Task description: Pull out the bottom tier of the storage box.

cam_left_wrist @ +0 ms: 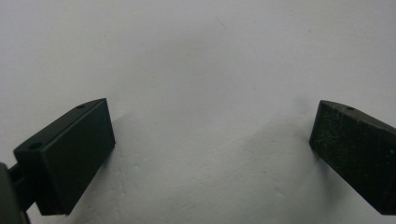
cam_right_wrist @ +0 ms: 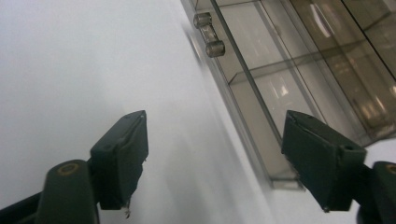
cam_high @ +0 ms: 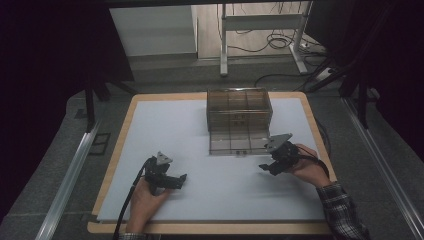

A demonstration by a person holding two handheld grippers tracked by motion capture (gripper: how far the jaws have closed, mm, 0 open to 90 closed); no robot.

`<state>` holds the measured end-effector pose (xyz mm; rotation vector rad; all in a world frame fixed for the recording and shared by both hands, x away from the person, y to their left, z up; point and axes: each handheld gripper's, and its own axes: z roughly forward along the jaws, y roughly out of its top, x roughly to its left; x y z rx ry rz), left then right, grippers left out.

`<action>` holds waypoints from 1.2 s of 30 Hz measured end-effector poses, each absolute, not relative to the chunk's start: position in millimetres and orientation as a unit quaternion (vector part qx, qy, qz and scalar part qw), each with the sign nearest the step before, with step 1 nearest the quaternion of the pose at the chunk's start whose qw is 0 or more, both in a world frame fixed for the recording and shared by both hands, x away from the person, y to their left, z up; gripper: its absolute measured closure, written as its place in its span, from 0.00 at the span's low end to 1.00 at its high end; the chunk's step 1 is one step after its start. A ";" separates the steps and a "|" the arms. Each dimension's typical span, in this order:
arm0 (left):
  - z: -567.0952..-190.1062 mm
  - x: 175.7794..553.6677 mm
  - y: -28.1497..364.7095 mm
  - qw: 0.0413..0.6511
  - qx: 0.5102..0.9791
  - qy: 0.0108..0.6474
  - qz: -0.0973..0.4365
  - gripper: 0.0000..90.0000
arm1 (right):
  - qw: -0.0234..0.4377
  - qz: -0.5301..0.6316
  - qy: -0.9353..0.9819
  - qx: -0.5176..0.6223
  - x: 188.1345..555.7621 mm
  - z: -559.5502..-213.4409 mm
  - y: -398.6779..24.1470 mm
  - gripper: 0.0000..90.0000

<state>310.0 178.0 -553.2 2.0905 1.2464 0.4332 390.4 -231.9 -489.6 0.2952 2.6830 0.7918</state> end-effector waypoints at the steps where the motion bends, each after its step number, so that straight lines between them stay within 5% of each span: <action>1: -553.2 310.0 178.0 0.329 0.799 0.476 0.165 0.00 | 0.162 0.281 0.940 0.109 388.6 -490.2 -233.5 0.23; 36: -553.5 310.1 177.6 0.331 0.796 0.478 0.166 0.00 | 0.135 0.345 0.908 0.198 336.5 -524.3 -270.1 0.07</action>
